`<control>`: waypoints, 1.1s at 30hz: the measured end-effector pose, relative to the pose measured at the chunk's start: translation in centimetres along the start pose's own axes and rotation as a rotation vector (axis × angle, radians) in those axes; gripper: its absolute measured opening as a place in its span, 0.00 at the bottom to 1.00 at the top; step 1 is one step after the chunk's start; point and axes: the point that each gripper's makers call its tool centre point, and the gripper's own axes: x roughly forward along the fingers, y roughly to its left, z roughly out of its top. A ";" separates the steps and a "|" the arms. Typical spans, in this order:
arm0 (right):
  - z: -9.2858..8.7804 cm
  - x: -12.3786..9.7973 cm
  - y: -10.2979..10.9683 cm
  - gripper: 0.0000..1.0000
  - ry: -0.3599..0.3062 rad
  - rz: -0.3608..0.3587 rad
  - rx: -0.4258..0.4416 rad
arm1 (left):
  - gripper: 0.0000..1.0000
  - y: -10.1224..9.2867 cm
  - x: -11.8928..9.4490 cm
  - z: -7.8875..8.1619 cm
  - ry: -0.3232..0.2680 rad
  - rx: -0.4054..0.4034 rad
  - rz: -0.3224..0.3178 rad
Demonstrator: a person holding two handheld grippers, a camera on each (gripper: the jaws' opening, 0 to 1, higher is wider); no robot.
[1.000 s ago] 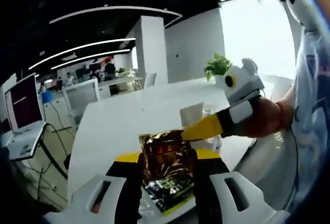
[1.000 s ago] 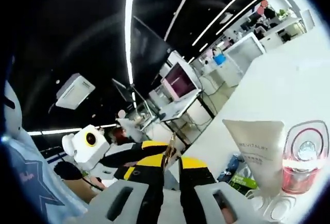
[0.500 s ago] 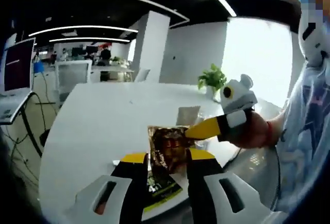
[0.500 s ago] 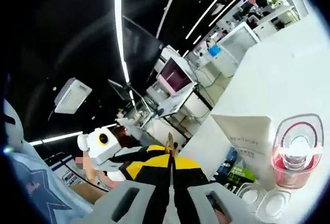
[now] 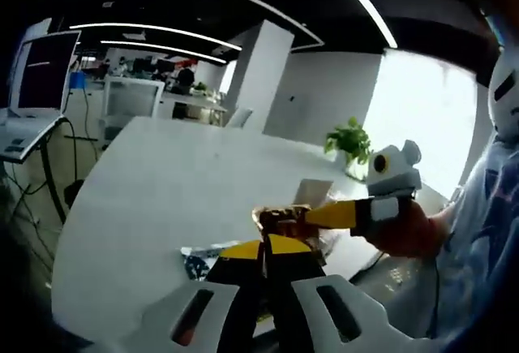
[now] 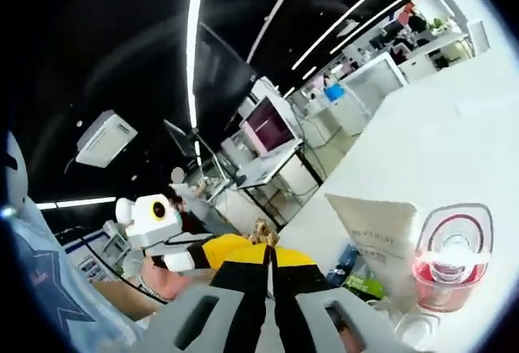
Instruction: Arrange the skincare products in the storage area until every visible bottle or jar stands upright without overlapping.
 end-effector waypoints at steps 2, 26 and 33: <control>-0.3 0.3 0.0 0.00 0.008 -0.005 -0.011 | 0.00 0.2 -0.3 0.4 -0.025 -0.022 0.008; -3.1 1.5 2.0 0.03 0.108 0.116 0.056 | 0.00 0.9 -1.3 2.4 -0.150 -0.231 -0.059; -1.7 0.8 0.8 0.00 0.058 0.076 0.099 | 0.00 0.7 -1.3 2.1 -0.133 -0.254 -0.074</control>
